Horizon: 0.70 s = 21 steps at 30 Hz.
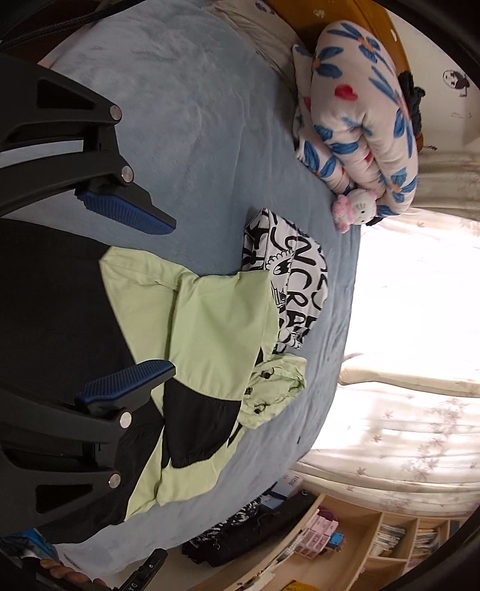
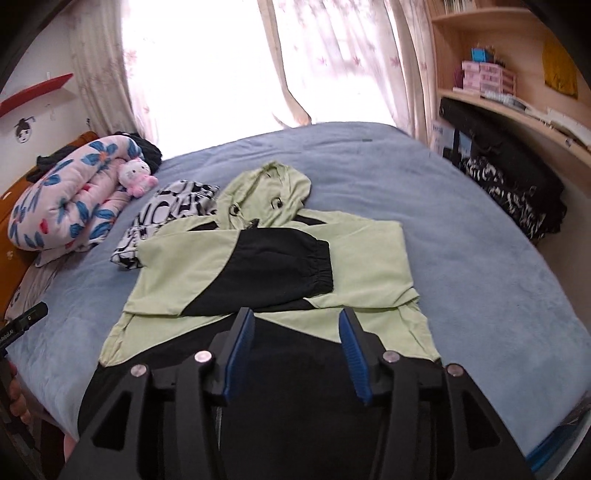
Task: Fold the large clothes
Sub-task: 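Open both tools and lift them off the folded jacket, then grasp the black jacket hem with both tools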
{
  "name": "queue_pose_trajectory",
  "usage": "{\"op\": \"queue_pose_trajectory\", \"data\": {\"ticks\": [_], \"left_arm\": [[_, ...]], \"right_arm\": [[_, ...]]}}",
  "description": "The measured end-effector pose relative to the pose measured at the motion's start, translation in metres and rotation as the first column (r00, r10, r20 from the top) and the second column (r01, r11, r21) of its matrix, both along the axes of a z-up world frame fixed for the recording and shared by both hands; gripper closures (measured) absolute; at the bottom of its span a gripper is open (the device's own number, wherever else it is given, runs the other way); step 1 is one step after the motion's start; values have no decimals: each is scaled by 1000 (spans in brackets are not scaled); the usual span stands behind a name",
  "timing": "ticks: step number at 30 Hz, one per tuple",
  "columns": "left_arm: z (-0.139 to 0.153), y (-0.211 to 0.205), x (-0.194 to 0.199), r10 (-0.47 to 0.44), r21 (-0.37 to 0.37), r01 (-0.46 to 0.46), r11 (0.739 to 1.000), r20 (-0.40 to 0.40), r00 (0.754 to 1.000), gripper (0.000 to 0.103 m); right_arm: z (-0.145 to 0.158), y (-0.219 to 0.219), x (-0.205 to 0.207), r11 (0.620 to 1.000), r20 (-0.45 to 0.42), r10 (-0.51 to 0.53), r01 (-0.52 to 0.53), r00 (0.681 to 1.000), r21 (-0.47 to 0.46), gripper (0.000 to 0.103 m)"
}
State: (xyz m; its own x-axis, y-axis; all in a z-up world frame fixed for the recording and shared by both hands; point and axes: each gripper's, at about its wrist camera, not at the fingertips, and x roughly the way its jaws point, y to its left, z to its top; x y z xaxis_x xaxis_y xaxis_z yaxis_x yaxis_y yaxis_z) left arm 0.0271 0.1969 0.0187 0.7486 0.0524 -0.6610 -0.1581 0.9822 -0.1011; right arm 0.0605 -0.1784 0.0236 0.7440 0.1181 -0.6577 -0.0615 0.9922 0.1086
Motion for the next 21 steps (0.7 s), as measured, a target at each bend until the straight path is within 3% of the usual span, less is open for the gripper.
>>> {"op": "queue_pose_trajectory", "data": {"ticks": [4,11,16,21], "left_arm": [[2,-2,-34,2,7,-2,1000,10,1000,33],[-17,2,-83,-19,-2,19,1000,-7,1000,32],[-47,13,-104,-62,-43,60,997,-48,997,30],[-96,28,-113,-106,-94,94,991,-126,986,30]], "right_arm": [[9,-2,-33,1000,38,12,-12,999,-7,52],[9,-15,-84,1000,102,7,-4,995,-27,39],[-8,-28,-112,998,112,12,-4,994,-67,35],[-42,-51,-133,987,97,-12,27,995,-156,32]]}}
